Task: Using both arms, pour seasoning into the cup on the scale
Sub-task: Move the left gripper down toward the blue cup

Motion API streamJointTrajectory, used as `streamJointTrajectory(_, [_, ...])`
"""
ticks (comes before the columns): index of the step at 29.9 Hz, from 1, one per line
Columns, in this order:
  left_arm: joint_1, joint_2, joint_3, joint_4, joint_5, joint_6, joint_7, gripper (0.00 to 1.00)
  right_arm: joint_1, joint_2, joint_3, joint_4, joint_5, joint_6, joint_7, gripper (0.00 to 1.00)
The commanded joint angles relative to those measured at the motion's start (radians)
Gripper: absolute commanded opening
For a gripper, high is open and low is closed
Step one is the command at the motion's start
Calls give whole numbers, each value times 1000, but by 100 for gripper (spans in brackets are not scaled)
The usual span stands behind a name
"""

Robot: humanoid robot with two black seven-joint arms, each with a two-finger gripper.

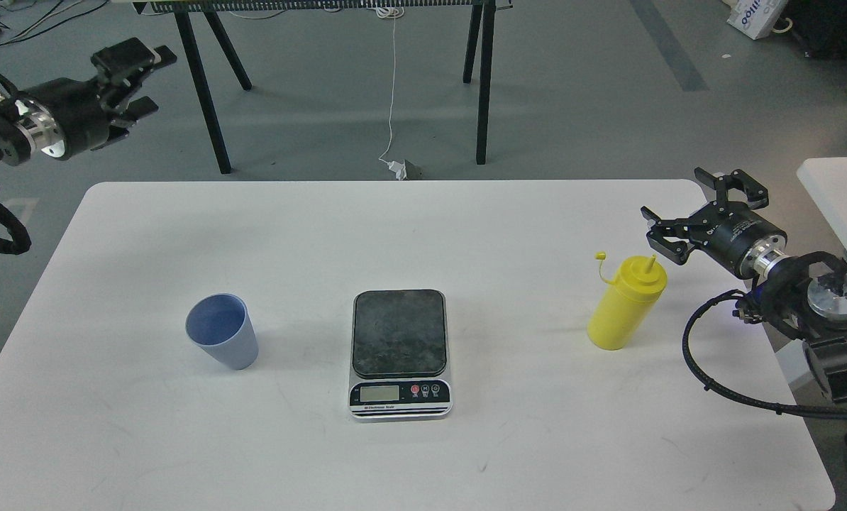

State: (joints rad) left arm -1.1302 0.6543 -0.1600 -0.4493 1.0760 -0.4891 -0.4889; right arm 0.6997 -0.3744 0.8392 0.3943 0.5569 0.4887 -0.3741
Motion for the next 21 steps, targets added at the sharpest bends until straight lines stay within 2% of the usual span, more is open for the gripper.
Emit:
streamJointTrajectory(1, [-19,70,7,-113,208,0,0,100,0,0,0,1,0,0,0,99])
streamJointTrajectory(6, [-45,151,7,-273,239,0,0,100,1,12,0,1,0,0,0,99])
streamJointTrajectory(13, [-54,162,8,-344,266,0,0,100,7,12,6,1,0,0,0,99])
streamJointTrajectory(21, [-43,165,11,-443,542,0,0,100,6,12,12,1,1,0,1,99])
